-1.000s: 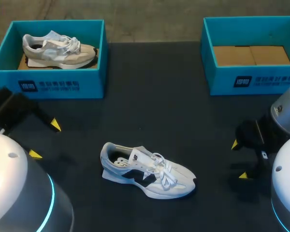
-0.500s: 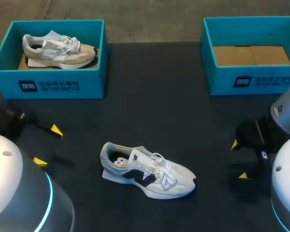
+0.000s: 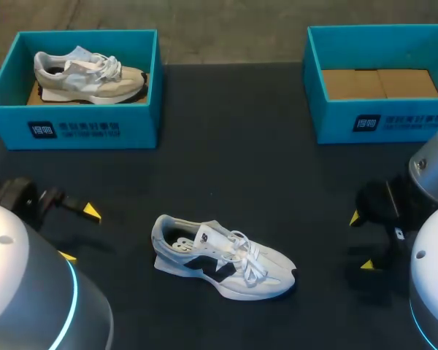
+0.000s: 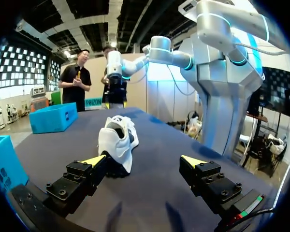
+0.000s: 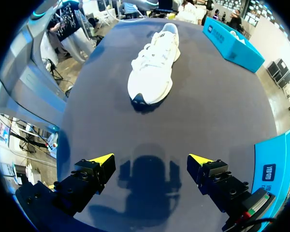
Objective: Take the shoe out of the shoebox, open the shoe tongue, remove and reinsert the insole, then place the shoe into the shoebox
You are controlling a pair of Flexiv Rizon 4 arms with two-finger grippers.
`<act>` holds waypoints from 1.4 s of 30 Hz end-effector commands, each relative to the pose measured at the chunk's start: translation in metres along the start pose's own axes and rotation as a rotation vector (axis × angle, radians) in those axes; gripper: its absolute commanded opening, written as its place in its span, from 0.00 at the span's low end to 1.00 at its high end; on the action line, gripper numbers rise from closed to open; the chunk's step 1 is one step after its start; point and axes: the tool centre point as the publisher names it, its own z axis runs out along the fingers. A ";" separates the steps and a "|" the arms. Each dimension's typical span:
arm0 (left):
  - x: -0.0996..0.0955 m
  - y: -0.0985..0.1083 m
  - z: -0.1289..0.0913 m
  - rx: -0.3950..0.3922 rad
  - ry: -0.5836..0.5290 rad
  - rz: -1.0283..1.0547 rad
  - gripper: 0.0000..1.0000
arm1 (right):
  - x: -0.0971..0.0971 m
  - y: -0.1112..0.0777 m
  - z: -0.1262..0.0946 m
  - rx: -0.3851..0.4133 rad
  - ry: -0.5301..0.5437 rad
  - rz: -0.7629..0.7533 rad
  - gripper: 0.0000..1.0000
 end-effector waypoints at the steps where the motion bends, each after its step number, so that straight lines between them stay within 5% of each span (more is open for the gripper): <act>1: 0.007 0.006 0.003 0.082 -0.042 0.010 1.00 | 0.002 0.001 0.000 0.005 -0.004 0.001 1.00; 19: 0.013 0.036 -0.020 0.081 0.009 -0.021 1.00 | 0.002 0.001 0.000 0.005 -0.004 0.001 1.00; 26: 0.002 0.051 -0.019 0.097 -0.012 -0.039 1.00 | 0.002 0.001 0.000 0.005 -0.004 0.001 1.00; 42: -0.026 0.045 -0.004 0.095 -0.142 -0.094 1.00 | 0.002 0.001 0.000 0.005 -0.004 0.001 1.00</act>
